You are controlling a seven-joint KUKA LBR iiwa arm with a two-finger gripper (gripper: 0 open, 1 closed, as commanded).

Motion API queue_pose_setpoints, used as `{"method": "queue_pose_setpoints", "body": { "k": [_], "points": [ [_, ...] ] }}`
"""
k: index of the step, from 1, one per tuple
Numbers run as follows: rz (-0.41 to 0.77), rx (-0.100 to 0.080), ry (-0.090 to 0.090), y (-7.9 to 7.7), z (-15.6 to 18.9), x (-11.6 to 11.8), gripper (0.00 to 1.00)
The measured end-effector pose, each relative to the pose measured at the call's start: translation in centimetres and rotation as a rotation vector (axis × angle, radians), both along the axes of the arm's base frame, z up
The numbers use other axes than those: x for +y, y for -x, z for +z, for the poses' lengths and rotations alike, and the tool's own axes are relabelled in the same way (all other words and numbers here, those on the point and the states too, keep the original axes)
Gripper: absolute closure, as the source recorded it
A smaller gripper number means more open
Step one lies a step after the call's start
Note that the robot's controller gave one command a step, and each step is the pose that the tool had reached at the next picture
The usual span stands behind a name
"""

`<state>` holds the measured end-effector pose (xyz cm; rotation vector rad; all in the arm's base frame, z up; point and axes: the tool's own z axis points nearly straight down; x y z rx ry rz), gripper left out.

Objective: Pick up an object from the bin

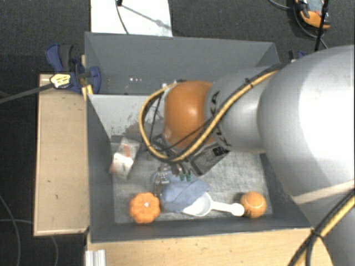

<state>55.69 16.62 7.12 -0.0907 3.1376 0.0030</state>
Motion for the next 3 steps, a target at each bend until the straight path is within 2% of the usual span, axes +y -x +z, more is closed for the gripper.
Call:
{"method": "queue_pose_setpoints", "body": {
  "k": [1, 2, 3],
  "points": [
    [0.189, 0.003, 0.001, 1.3, 1.0, -0.5, 0.0],
    [0.249, 0.0, 0.001, 5.5, 0.8, -3.4, 1.0],
    [0.245, 0.001, 0.001, 5.5, 0.8, -3.4, 1.0]
  ]
}}
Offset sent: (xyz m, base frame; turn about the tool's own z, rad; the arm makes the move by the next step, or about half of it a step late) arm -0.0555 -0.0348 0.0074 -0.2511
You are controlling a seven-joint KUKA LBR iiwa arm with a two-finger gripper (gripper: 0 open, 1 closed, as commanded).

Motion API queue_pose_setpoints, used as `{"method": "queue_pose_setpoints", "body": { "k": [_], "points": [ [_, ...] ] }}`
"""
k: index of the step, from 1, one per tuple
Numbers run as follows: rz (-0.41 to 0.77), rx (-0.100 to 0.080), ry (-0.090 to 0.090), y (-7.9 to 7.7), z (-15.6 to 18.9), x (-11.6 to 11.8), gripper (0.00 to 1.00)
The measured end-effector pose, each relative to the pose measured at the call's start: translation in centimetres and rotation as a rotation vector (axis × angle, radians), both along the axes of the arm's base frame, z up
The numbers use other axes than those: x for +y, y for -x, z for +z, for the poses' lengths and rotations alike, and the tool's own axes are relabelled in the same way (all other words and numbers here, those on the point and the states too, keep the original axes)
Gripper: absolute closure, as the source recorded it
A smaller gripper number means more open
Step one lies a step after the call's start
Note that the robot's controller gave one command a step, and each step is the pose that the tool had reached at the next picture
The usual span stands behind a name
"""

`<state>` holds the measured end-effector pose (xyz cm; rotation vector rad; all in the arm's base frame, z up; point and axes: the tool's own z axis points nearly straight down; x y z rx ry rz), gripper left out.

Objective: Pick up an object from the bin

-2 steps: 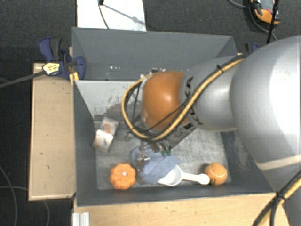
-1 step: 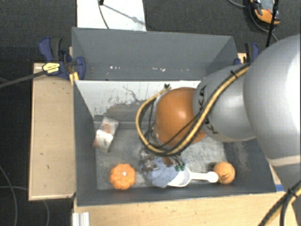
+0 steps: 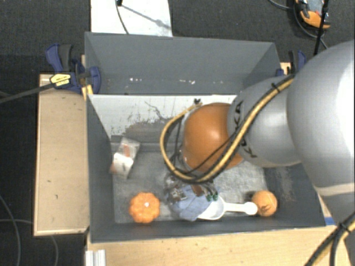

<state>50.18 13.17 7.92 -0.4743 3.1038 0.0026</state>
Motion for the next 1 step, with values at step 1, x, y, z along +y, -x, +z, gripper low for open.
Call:
{"method": "queue_pose_setpoints", "body": {
  "k": [1],
  "points": [
    [-0.003, 0.0, 0.0, 0.0, 0.0, 0.0, 1.0]
  ]
}}
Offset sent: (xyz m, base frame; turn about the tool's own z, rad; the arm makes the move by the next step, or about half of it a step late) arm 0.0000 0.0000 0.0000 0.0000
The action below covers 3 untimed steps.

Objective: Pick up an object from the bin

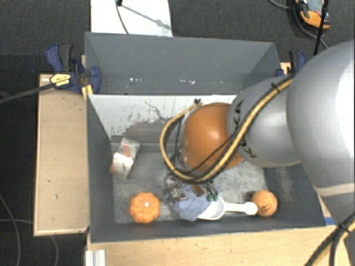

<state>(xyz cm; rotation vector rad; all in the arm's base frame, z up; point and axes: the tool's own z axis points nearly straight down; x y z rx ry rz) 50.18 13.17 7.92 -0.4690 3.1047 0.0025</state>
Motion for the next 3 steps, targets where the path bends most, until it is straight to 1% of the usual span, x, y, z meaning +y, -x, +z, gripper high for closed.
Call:
{"method": "queue_pose_setpoints", "body": {
  "k": [3],
  "points": [
    [-0.008, 0.0, 0.0, 0.0, 0.0, 0.0, 1.0]
  ]
}}
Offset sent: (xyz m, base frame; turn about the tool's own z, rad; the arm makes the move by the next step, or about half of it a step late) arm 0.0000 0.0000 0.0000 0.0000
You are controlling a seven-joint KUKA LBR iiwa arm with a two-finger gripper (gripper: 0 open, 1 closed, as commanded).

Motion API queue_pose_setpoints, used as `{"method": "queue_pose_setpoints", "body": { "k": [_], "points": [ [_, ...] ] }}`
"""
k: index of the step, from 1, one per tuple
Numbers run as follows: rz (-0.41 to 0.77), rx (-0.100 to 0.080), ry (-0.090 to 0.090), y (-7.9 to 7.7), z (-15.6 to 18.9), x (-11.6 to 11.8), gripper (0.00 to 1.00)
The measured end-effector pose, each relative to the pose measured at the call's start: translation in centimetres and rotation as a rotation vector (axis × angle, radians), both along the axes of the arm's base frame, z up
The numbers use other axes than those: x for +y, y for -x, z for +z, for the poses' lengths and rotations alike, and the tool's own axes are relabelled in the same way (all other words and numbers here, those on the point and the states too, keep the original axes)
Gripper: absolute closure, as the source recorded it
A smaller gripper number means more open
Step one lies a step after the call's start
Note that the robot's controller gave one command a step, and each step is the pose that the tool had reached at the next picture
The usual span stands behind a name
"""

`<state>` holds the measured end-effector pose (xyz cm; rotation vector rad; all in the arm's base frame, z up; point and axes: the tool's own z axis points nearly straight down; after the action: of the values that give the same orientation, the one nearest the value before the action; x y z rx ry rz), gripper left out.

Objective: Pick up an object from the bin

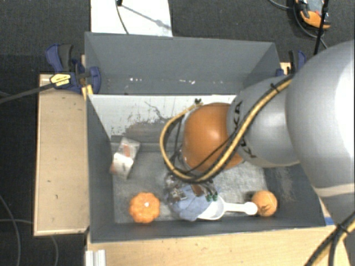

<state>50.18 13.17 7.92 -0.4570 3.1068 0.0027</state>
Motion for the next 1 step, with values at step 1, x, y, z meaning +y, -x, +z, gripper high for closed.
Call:
{"method": "queue_pose_setpoints", "body": {
  "k": [1],
  "points": [
    [-0.002, 0.0, 0.0, 0.0, 0.0, 0.0, 1.0]
  ]
}}
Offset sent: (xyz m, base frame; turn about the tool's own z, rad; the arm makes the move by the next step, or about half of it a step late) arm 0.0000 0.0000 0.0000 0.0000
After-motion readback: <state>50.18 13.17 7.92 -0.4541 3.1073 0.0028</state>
